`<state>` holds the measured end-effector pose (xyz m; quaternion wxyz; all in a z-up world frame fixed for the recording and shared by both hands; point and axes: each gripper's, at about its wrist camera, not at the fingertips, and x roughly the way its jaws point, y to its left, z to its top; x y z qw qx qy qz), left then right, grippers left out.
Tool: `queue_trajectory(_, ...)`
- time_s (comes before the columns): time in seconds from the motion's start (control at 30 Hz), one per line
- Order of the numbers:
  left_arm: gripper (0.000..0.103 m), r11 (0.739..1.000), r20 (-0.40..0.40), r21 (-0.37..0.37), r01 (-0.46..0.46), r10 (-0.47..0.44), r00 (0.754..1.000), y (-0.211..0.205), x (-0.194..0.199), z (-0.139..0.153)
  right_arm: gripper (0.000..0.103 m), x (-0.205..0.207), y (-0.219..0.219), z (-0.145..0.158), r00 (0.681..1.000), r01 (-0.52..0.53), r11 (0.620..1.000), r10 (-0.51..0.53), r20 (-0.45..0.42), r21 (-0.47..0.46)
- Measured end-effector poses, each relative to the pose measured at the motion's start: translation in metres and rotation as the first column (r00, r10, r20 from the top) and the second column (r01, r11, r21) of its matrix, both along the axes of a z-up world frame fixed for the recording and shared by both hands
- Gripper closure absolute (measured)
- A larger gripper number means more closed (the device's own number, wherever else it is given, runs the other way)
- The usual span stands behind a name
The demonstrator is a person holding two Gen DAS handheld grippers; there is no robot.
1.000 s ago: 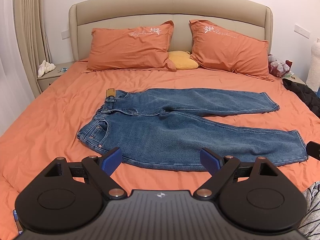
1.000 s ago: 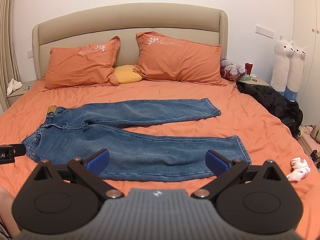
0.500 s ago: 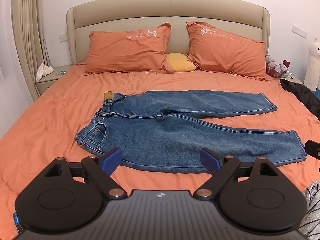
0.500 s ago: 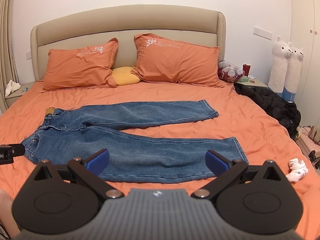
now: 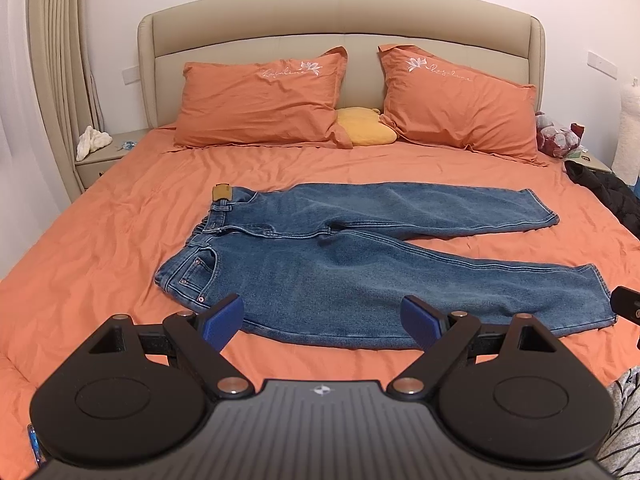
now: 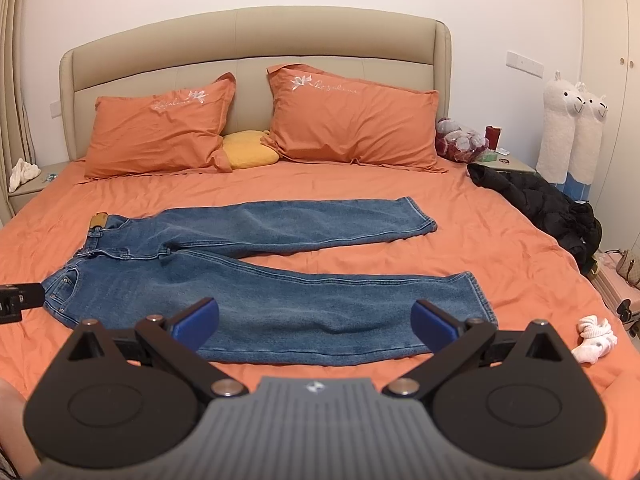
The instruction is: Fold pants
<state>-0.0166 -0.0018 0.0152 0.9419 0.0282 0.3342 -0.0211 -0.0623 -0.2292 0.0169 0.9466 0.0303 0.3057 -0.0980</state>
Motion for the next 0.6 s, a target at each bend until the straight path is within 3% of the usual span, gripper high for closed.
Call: queue_trajectory(0.6, 0.0, 1.0, -0.007, -0.007, -0.011, 0.011, 1.0, 0.0053, 0.0018, -0.002, 0.005, 0.0043, -0.001, -0.0001, 1.0, -0.004, 1.0, 0.004, -0.009, 0.002)
